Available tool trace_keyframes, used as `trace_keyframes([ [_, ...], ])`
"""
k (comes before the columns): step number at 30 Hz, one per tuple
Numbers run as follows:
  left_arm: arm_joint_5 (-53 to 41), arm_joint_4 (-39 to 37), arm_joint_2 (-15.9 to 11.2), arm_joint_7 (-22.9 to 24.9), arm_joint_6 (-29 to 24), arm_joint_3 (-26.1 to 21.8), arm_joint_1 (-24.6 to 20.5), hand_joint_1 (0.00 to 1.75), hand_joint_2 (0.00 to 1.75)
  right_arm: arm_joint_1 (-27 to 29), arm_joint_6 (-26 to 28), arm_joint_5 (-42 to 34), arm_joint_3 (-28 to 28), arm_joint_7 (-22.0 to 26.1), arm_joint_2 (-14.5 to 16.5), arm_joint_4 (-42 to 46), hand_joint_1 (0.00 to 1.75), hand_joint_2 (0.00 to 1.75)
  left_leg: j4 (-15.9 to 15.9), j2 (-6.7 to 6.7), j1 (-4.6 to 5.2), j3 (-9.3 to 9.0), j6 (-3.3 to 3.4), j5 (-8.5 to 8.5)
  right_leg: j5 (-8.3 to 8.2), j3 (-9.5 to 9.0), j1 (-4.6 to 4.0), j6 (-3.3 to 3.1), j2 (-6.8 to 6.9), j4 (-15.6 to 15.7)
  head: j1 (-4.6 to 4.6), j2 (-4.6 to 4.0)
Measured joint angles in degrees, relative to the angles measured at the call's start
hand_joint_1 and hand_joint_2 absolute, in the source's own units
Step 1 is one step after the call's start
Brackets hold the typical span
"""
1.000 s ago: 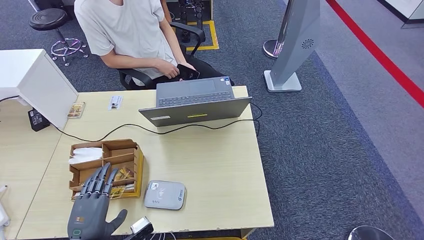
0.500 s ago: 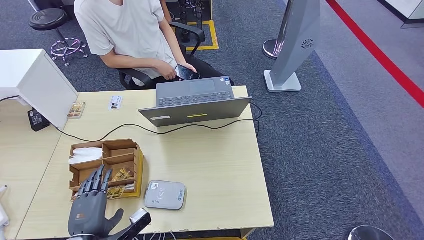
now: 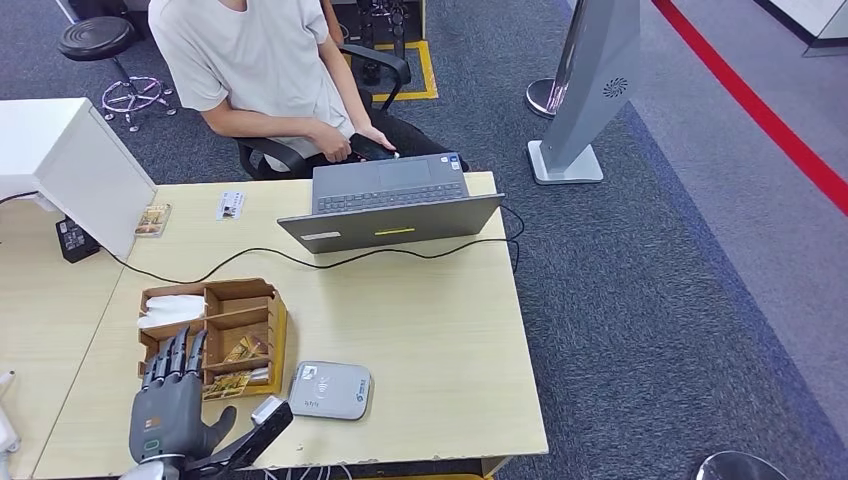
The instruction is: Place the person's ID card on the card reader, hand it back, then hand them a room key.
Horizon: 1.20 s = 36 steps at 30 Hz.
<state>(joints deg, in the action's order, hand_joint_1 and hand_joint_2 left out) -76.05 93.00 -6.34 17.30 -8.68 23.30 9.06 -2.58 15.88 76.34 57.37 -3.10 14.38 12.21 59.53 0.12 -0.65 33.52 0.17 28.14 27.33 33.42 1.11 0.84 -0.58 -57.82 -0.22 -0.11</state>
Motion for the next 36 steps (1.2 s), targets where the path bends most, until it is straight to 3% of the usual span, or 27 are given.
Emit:
trace_keyframes([
  [1, -0.1, -0.1, 0.3, -0.4, -0.1, -0.3, 0.0, 1.75, 1.75, 0.0, 0.0, 0.0, 0.0, 0.0, 0.0, 0.0, 0.0, 1.75, 0.0, 0.0, 0.0, 0.0, 0.0, 0.0, 0.0, 0.0, 0.0, 0.0, 0.0, 0.0, 0.0, 0.0],
  [25, 2.0, -0.5, 1.7, -3.6, -0.7, -2.8, 0.8, 1.75, 1.75, 0.0, 0.0, 0.6, 0.0, 0.0, 0.0, 0.0, 0.0, 1.75, 0.0, -0.01, 0.0, -0.01, 0.0, 0.0, 0.0, -0.01, 0.0, 0.0, 0.0, 0.0, 0.0, 0.0],
  [36, -3.8, 3.7, 1.6, -3.8, -2.9, -2.9, 1.0, 1.75, 1.75, 0.0, 0.8, -0.1, 0.0, -0.3, 0.1, 0.0, 0.0, 1.75, 0.0, -0.02, 0.0, 0.0, 0.0, 0.0, 0.0, -0.01, 0.0, 0.0, 0.01, 0.0, 0.0, 0.0],
])
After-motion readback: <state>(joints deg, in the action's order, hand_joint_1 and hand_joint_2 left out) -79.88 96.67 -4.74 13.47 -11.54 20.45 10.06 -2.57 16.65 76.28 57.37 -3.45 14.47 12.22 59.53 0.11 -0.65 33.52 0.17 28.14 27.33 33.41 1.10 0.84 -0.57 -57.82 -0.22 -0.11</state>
